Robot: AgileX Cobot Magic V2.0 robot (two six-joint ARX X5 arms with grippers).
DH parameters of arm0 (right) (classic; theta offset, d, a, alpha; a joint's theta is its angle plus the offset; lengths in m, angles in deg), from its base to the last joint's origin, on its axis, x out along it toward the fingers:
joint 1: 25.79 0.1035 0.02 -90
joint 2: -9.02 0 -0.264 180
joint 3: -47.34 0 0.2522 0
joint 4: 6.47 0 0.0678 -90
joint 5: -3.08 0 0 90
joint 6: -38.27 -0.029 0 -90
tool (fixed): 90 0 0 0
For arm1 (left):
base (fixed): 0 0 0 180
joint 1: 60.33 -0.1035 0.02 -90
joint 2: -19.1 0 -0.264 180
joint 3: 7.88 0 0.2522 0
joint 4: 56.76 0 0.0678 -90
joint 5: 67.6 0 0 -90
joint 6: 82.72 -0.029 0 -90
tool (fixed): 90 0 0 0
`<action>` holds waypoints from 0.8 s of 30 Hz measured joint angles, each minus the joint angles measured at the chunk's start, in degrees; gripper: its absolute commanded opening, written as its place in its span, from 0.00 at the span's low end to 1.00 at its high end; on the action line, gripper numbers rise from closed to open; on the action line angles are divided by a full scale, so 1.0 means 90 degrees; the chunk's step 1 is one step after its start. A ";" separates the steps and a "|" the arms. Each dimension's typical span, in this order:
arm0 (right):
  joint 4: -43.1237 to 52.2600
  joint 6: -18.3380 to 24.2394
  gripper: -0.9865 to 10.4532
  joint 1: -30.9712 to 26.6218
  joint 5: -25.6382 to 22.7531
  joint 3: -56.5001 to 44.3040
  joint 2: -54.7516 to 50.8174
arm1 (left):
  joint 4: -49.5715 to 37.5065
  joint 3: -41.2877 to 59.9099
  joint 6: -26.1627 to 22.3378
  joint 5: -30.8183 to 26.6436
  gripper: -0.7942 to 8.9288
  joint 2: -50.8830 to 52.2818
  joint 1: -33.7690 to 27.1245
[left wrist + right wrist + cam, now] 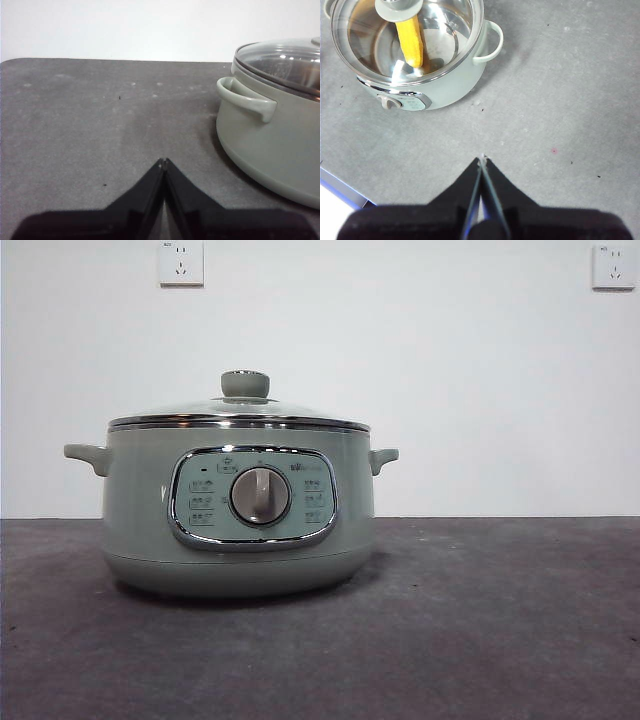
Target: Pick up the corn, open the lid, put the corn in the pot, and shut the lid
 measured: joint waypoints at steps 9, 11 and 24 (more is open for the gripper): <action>0.0223 0.0420 0.09 -0.0180 -0.0850 -0.0136 -0.0158 | 0.0002 0.0000 0.0000 0.0000 0.08 -0.0262 0.0000; 0.0561 0.0522 0.09 -0.0333 -0.0981 -0.0396 -0.0437 | 0.0002 0.0000 0.0000 0.0002 0.08 -0.0304 0.0000; 0.6239 0.0568 0.09 -0.2103 -0.0981 -0.6101 -0.4609 | 0.0002 0.0000 0.0000 0.0000 0.08 -0.0639 0.0000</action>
